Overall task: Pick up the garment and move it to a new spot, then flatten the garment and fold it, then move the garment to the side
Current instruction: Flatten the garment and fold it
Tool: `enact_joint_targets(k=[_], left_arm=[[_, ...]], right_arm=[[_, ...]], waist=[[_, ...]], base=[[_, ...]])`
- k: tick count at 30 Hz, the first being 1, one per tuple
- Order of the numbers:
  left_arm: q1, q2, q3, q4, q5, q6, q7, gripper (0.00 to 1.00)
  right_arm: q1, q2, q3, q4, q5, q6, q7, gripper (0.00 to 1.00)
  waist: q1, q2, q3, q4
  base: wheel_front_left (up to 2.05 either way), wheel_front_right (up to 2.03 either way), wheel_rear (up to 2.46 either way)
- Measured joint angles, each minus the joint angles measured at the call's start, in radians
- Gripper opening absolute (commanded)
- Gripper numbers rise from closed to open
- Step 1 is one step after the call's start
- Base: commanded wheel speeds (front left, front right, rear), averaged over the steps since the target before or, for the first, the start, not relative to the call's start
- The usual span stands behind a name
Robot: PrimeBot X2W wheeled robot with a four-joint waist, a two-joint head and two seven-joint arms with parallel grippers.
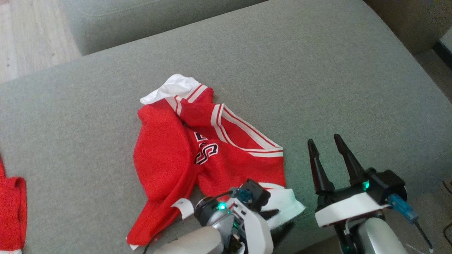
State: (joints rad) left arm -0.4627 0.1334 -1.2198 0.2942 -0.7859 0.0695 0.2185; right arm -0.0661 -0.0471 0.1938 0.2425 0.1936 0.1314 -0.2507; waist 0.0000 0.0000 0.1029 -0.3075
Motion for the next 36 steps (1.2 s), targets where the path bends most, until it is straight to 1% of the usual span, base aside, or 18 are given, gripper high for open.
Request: enact_joint_targets(k=[3,5,7,9,11,12,15,16,18,19,24,27,30,32,36], left_arm=[[0.011,0.017,0.005,-0.037,-0.005,0.007,-0.002,1.0],[0.011,0.024,0.033,-0.069,-0.011,0.032,-0.021,1.0],[0.004,0.033,0.081,-0.094,-0.006,0.078,-0.051,1.0],[-0.017,0.049,0.134,-0.089,0.012,0.133,-0.083,1.0],[-0.058,0.069,0.182,-0.045,0.04,0.184,-0.115,1.0],[-0.082,0.077,0.206,-0.013,0.047,0.203,-0.128,1.0],[-0.157,0.091,0.231,0.096,0.086,0.237,-0.138,1.0],[-0.179,0.094,0.229,0.132,0.1,0.239,-0.138,1.0],[-0.217,0.092,0.227,0.193,0.122,0.237,-0.141,1.0],[-0.236,0.091,0.216,0.221,0.134,0.226,-0.14,1.0],[-0.326,0.076,0.149,0.347,0.189,0.144,-0.123,1.0],[-0.377,0.066,0.104,0.416,0.217,0.086,-0.103,1.0],[-0.417,0.046,0.09,0.476,0.232,0.052,-0.091,1.0],[-0.44,0.036,0.072,0.525,0.232,0.03,-0.062,1.0],[-0.455,0.023,0.064,0.621,0.238,-0.001,-0.044,1.0]], right_arm=[[0.002,0.0,0.002,0.004,0.0,0.0,0.0,1.0],[0.006,0.0,0.002,0.004,0.0,0.0,0.0,1.0],[0.016,0.0,0.003,0.003,0.0,0.0,0.0,1.0],[0.021,0.0,0.003,0.006,0.0,0.0,0.0,1.0],[0.019,0.0,0.009,0.004,0.0,0.0,0.0,1.0],[0.019,0.0,0.013,0.004,0.0,0.0,0.0,1.0],[0.018,0.0,0.027,0.002,0.0,0.0,0.0,1.0],[0.016,0.0,0.031,0.002,0.002,0.0,0.0,1.0],[0.015,0.0,0.034,0.002,0.011,0.0,0.0,1.0],[0.015,0.0,0.034,0.002,0.015,0.0,0.0,1.0],[0.01,0.0,0.034,0.001,0.016,0.0,0.0,1.0],[-0.002,0.0,0.036,0.0,0.016,0.0,0.0,1.0],[-0.019,0.0,0.044,-0.001,0.02,0.0,0.0,1.0],[-0.029,0.0,0.047,-0.004,0.027,0.0,0.0,1.0],[-0.032,0.0,0.059,-0.005,0.03,0.0,0.0,1.0]], waist=[[0.0,0.0,-0.008,-0.001],[0.0,0.0,-0.011,-0.001],[0.0,0.0,-0.011,0.0],[0.0,0.0,-0.01,0.002],[0.0,0.0,-0.005,0.002],[0.0,0.0,0.0,0.002],[0.0,0.0,0.015,-0.003],[0.0,0.0,0.021,-0.006],[0.0,0.0,0.032,-0.014],[0.0,0.0,0.037,-0.017],[0.0,0.0,0.072,-0.035],[0.0,0.0,0.09,-0.045],[0.0001,0.0,0.107,-0.055],[0.0,0.0,0.118,-0.059],[0.0,0.0,0.139,-0.072]], base=[[0.0,0.0,0.0],[0.0,0.0,0.0],[0.0,0.0,0.0],[0.0,0.0,0.0],[0.0,0.0,0.0],[0.0,0.0,0.0],[0.0,0.0,0.0],[0.0,0.0,0.0],[0.0,0.0,0.0],[0.0,0.0,0.0],[0.0,0.0,0.0],[0.0,0.0,0.0],[0.0,0.0,0.0],[0.0,0.0,0.0],[0.0,0.0,0.0]])
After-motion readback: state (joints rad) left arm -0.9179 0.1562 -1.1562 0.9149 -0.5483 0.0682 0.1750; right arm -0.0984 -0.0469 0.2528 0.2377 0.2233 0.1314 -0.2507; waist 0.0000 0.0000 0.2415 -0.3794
